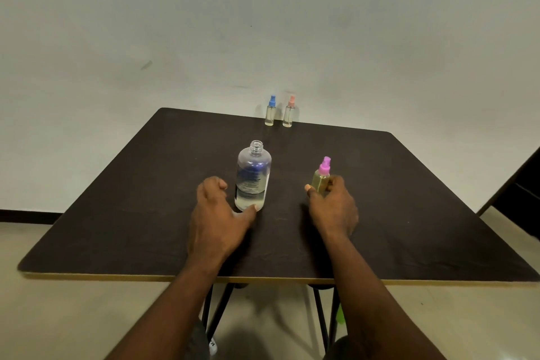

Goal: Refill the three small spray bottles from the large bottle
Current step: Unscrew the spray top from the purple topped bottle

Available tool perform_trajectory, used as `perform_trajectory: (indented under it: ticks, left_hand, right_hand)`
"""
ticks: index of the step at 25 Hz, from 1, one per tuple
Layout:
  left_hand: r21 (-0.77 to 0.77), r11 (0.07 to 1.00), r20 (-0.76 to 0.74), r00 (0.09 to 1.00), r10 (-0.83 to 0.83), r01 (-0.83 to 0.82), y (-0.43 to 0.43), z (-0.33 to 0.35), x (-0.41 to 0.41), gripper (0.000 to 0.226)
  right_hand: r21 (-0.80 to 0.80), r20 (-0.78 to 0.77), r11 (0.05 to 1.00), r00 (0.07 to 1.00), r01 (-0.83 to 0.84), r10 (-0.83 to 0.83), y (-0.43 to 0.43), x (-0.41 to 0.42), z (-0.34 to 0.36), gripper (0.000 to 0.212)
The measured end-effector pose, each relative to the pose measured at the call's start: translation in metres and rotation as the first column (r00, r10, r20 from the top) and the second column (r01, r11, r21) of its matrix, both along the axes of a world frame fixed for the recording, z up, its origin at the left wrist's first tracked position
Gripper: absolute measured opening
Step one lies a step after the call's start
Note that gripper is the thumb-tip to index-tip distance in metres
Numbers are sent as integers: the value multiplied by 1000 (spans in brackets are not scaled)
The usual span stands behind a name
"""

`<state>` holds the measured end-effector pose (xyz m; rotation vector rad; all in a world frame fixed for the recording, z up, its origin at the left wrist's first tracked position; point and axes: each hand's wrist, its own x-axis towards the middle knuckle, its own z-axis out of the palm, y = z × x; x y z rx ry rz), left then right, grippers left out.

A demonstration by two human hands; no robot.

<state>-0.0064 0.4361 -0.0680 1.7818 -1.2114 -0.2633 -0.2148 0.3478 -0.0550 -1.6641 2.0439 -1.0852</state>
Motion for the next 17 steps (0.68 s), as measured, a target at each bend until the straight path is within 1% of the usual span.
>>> perform_trajectory:
  ticks: [1,3,5,6,7,9,10,12,14,17]
  left_hand:
    - [-11,1000,-3,1000,13,-13,4,-1,-1,55]
    - [49,997,86,995,-57,53,7,-5,-4,34]
    - [145,973,186,961,-206,181,11,-3,-11,21]
    - [179,955,209,939,-272,237,11,-1,-15,19]
    - [186,942,213,925,-315,278,10,1,-21,26]
    - [149,936,207,915,-345,320,6,3,-36,52]
    - [136,940,233,912,-338,313,4,4,-44,55]
    - [121,949,322,893,-314,291,0,4,-58,42]
    - [123,954,357,884,-300,274,-4,3,-63,32]
    - [123,954,391,870,-299,272,-4,1,-62,41]
  right_hand:
    - [7,30,994,994,-108,108,4,-1,-2,39]
    - [9,112,945,940,-326,323,14,-4,-5,35]
    - [-9,145,895,885,-445,442,23,-8,-8,35]
    - [-29,146,877,866,-479,478,26,-9,-9,38]
    - [-49,151,862,849,-505,506,29,-9,-9,43]
    - [-72,180,832,813,-550,554,31,-11,-7,48]
    - [-78,194,815,793,-574,578,31,-11,-6,47]
    - [-91,223,797,767,-598,601,32,-12,-5,43]
    - [-120,247,794,756,-596,606,33,-13,-5,40]
    - [-206,242,801,764,-562,598,34,-12,-5,33]
